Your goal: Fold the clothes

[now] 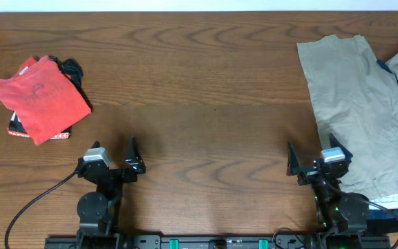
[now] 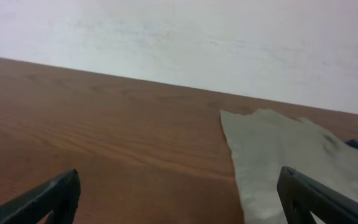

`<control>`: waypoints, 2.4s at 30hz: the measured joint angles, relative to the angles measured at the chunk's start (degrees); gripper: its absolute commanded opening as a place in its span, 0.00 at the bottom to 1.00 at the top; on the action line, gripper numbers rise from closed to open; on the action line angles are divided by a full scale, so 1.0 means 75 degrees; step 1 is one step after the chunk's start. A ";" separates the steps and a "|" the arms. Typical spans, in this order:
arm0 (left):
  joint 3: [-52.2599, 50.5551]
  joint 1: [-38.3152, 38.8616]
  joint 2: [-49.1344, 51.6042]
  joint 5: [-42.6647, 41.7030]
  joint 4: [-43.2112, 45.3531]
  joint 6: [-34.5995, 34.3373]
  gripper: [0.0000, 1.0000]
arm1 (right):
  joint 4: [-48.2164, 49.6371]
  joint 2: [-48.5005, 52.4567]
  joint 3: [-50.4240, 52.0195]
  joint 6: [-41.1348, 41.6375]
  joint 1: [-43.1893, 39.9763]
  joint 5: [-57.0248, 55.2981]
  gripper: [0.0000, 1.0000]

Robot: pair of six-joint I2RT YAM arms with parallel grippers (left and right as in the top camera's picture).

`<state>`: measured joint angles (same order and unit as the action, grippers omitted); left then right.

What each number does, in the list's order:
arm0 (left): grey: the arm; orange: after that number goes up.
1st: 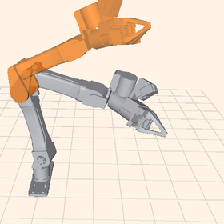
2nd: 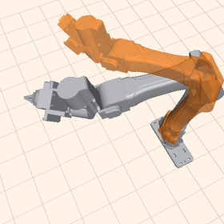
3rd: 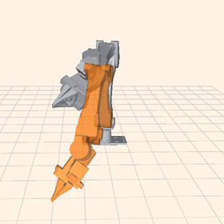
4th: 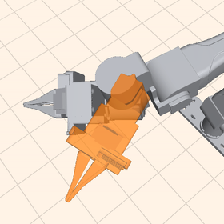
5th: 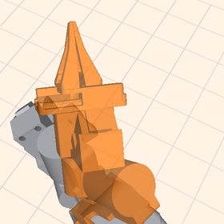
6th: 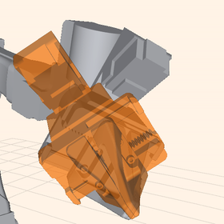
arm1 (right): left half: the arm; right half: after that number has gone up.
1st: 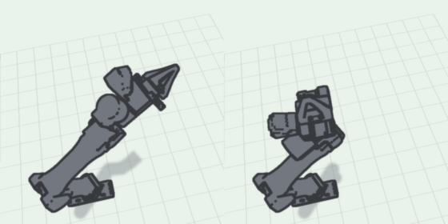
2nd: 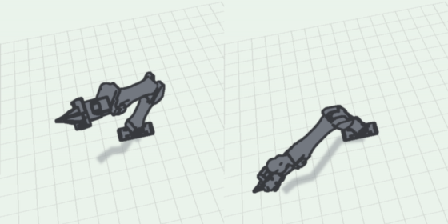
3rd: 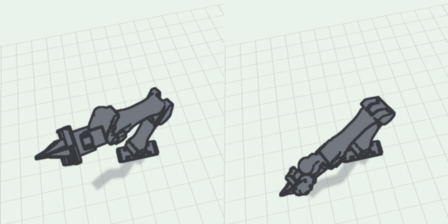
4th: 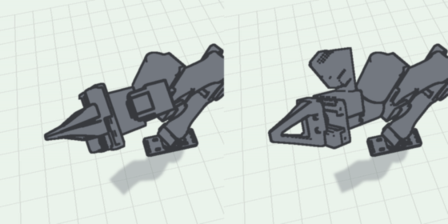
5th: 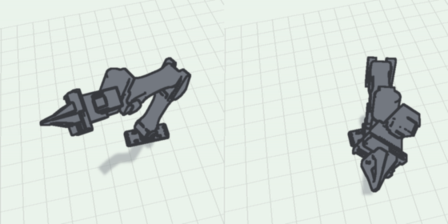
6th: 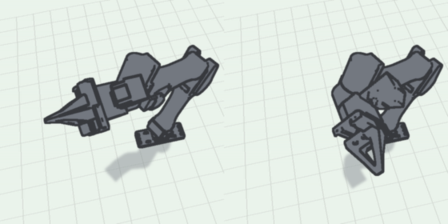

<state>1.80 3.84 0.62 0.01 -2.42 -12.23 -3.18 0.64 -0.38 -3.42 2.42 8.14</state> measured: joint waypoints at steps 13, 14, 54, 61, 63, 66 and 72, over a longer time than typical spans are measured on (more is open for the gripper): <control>0.0647 0.0000 0.0580 -0.0122 -0.1489 -0.0003 0.98 | -0.1623 0.0178 -0.0863 0.1163 0.0000 0.0111 0.99; 0.0848 0.0000 0.0842 -0.0122 -0.1719 0.0000 0.98 | -0.1891 0.0274 -0.1070 0.1186 0.0000 0.0114 0.99; 0.5493 0.0000 0.6441 -0.1154 -0.5371 -0.0003 0.98 | -0.7382 1.0532 -0.5855 0.3526 -0.0166 -0.3934 0.90; 0.5493 0.0000 0.6446 -0.1154 -0.5371 -0.0003 0.98 | -0.7018 1.1054 -0.5406 0.3864 -0.0166 -0.4476 0.67; 0.5493 0.0000 0.6446 -0.1154 -0.5371 -0.0003 0.98 | -0.6994 1.1065 -0.5388 0.3966 -0.0166 -0.4596 0.58; 0.5493 0.0000 0.6446 -0.1154 -0.5368 -0.0003 0.98 | -0.6968 1.1065 -0.5388 0.4097 -0.0166 -0.4718 0.56; 0.5493 0.0000 0.6446 -0.1154 -0.5368 -0.0003 0.98 | -0.6758 1.1065 -0.5313 0.4226 -0.0169 -0.4823 0.67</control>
<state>43.00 3.84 48.97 -8.64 -42.68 -12.25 -53.87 83.64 -40.23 28.27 1.15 -28.03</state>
